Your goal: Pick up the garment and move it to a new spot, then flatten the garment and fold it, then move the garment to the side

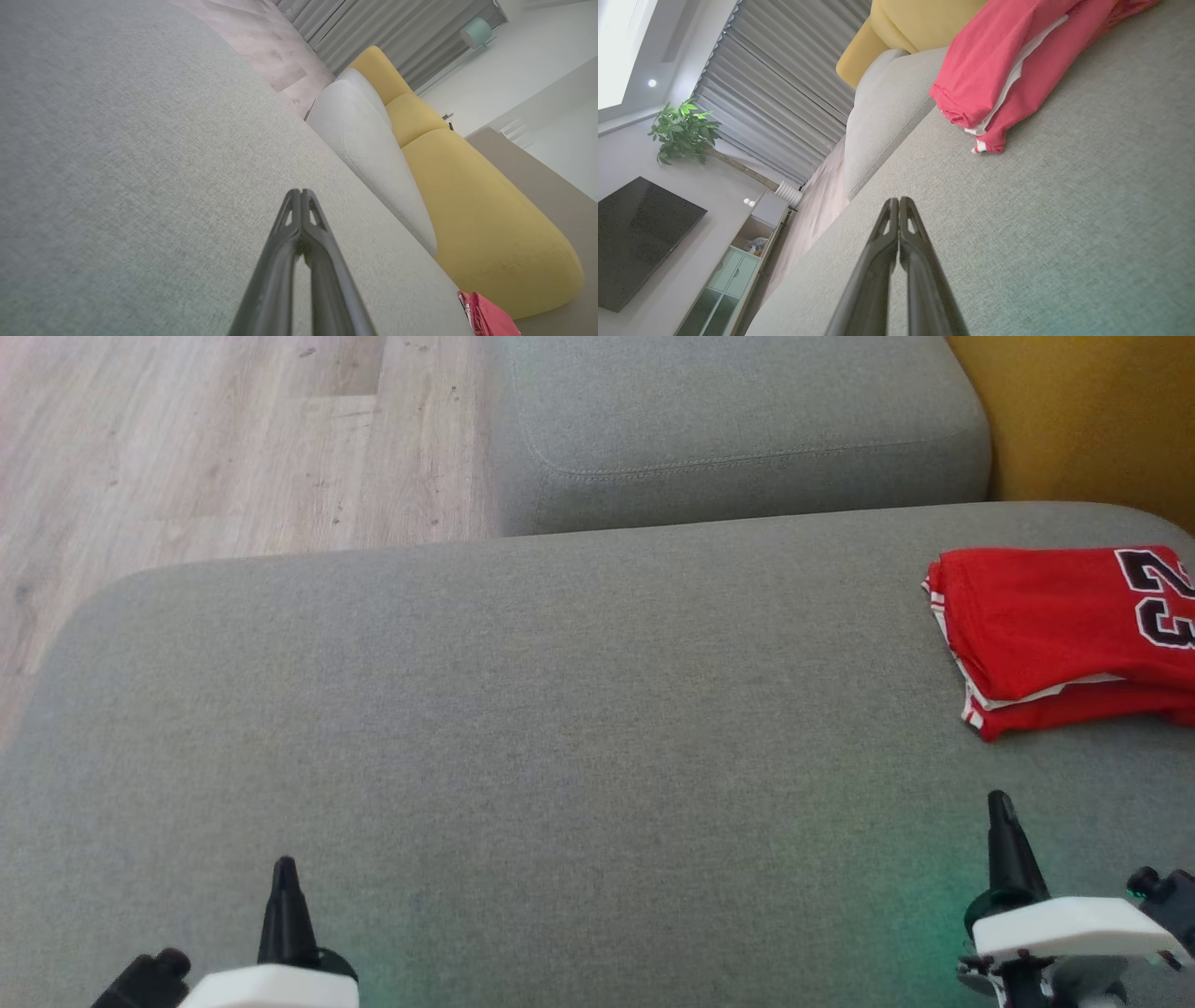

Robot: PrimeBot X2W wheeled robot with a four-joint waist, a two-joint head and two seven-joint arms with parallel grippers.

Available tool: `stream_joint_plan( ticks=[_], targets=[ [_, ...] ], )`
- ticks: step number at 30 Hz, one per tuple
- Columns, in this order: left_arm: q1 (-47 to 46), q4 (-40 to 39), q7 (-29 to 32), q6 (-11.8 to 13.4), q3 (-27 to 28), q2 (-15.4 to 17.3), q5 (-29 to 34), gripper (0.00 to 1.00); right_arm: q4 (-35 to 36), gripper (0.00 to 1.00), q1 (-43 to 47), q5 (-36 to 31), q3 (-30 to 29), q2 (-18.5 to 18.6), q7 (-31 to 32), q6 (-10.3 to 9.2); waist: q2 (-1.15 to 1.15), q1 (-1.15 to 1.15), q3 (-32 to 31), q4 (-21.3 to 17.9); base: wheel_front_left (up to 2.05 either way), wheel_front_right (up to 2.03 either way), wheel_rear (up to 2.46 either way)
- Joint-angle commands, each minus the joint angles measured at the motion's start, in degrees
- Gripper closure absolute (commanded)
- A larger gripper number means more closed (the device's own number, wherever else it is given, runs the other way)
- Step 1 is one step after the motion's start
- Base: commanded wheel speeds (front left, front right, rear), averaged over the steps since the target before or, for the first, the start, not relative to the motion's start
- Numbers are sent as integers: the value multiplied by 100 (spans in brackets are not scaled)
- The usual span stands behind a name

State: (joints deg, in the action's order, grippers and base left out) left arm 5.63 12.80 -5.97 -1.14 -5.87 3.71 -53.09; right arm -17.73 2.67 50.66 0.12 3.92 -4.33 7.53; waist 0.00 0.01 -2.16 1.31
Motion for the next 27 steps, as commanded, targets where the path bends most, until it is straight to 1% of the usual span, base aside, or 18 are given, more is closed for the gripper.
stream_joint_plan(
  ticks=[1,18,27],
  targets=[
    [-374,-140,52,-57,163,84,-174,100,219,100,-352,193,9,-4,44,-2,0,0,6,-3,0,0,0],
    [-582,-74,314,-210,380,90,-1223,100,260,100,-492,1255,-157,-21,310,-3,0,0,66,-37,0,0,0],
    [-714,-31,482,-306,521,89,-1876,100,286,100,-581,1919,-263,-32,477,-3,0,-1,104,-58,0,0,0]
  ],
)
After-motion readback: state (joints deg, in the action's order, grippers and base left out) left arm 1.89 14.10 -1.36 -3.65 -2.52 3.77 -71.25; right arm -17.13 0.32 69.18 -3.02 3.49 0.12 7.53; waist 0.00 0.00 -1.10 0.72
